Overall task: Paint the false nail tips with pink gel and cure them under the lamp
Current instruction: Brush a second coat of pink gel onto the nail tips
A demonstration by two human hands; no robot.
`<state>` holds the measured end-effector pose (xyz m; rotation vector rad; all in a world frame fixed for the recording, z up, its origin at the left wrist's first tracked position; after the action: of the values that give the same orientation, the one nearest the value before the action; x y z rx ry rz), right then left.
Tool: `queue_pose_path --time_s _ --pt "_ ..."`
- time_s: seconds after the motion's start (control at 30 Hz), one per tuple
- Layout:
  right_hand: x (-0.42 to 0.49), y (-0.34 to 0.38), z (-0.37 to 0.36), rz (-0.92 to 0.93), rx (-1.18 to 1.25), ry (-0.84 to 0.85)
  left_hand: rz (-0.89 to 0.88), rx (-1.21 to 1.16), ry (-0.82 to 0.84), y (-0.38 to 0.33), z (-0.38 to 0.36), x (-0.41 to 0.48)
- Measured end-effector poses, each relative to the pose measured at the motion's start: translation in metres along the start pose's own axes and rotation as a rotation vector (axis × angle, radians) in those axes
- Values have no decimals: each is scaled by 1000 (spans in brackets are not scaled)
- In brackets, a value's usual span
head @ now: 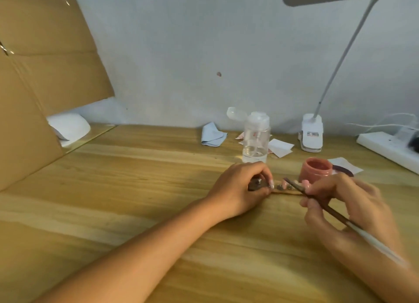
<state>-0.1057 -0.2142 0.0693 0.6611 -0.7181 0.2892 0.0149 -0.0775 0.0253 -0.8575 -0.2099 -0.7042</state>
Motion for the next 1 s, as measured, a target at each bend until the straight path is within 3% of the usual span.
queue_pose_path --time_s 1.0 --pt "-2 -14 -17 41 -55 52 16 -46 10 1 -1 1"
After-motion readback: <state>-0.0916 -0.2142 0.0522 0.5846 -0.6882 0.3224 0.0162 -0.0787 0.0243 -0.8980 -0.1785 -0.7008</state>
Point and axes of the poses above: each hand's wrist, its own x-axis towards the middle knuckle, its own z-axis out of the back of the hand, y = z × x, the point moved 6 cm from there along x, towards the middle knuckle, and after that the axes turned 2 degrees about -y, right-handed, at the moved point
